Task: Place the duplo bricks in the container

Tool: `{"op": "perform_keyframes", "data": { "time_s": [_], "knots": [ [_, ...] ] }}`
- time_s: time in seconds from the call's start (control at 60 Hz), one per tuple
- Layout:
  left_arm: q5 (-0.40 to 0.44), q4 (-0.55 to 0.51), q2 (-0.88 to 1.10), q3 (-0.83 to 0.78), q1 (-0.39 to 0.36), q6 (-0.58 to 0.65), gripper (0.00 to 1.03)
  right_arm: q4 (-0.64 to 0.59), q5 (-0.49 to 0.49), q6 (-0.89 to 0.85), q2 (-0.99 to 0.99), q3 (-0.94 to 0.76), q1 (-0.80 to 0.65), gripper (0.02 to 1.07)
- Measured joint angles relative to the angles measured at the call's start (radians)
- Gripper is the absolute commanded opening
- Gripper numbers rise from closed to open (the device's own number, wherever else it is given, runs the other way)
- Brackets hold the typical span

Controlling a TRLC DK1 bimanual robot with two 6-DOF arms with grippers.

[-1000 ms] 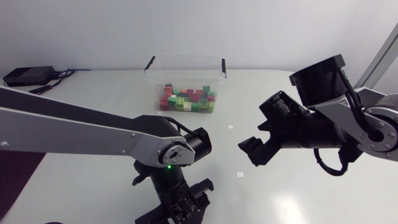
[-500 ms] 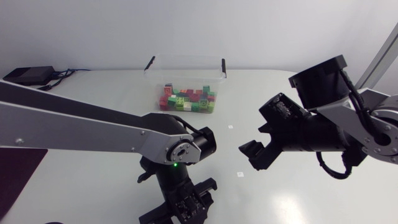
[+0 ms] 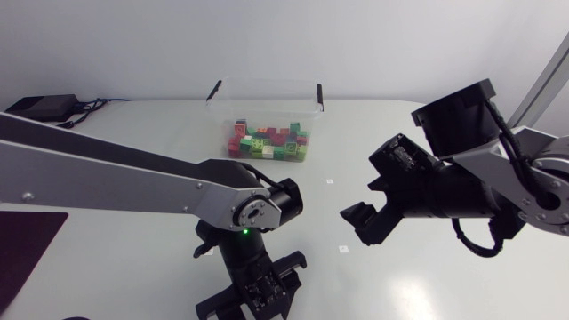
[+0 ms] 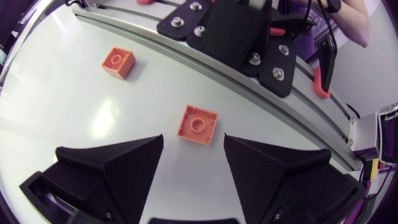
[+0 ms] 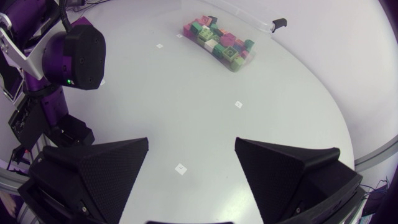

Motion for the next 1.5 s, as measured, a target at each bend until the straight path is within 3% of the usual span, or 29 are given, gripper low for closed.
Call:
{"op": "perform_keyframes", "data": {
  "time_s": [0.183, 0.267, 0.417, 0.667, 0.967, 1.083, 1.217, 1.417, 1.5],
  "knots": [
    [0.177, 0.153, -0.006, -0.06, 0.025, -0.115, 0.96, 0.0, 0.0, 0.0, 0.0, 0.0, 0.0, 1.02],
    [0.225, 0.185, -0.014, -0.108, 0.072, -0.154, 0.97, 0.0, 0.0, 0.0, 0.0, 0.0, 0.0, 1.02],
    [0.259, 0.22, -0.049, -0.192, 0.141, -0.191, 0.98, 0.0, 0.002, 0.0, 0.0, 0.0, 0.01, 1.02],
    [0.319, 0.274, -0.069, -0.217, 0.107, -0.293, 0.92, 0.0, 0.003, 0.013, -0.003, -0.003, 0.028, 1.02],
    [0.388, 0.305, -0.071, -0.25, 0.117, -0.348, 0.93, -0.015, 0.005, 0.019, -0.064, -0.053, 0.035, 1.02],
    [0.311, 0.209, -0.074, -0.237, 0.116, -0.32, 0.92, -0.027, 0.012, 0.019, -0.064, -0.053, 0.043, 1.02],
    [0.178, 0.182, -0.087, -0.212, 0.097, -0.302, 0.87, -0.031, 0.018, 0.019, -0.064, -0.053, 0.05, 1.02],
    [-0.038, 0.163, -0.1, -0.15, -0.035, -0.291, 0.7, -0.045, 0.026, 0.019, -0.064, -0.051, 0.058, 1.02],
    [-0.091, 0.146, -0.1, -0.137, -0.091, -0.291, 0.63, -0.053, 0.029, 0.019, -0.064, -0.051, 0.059, 1.02]
  ]
}}
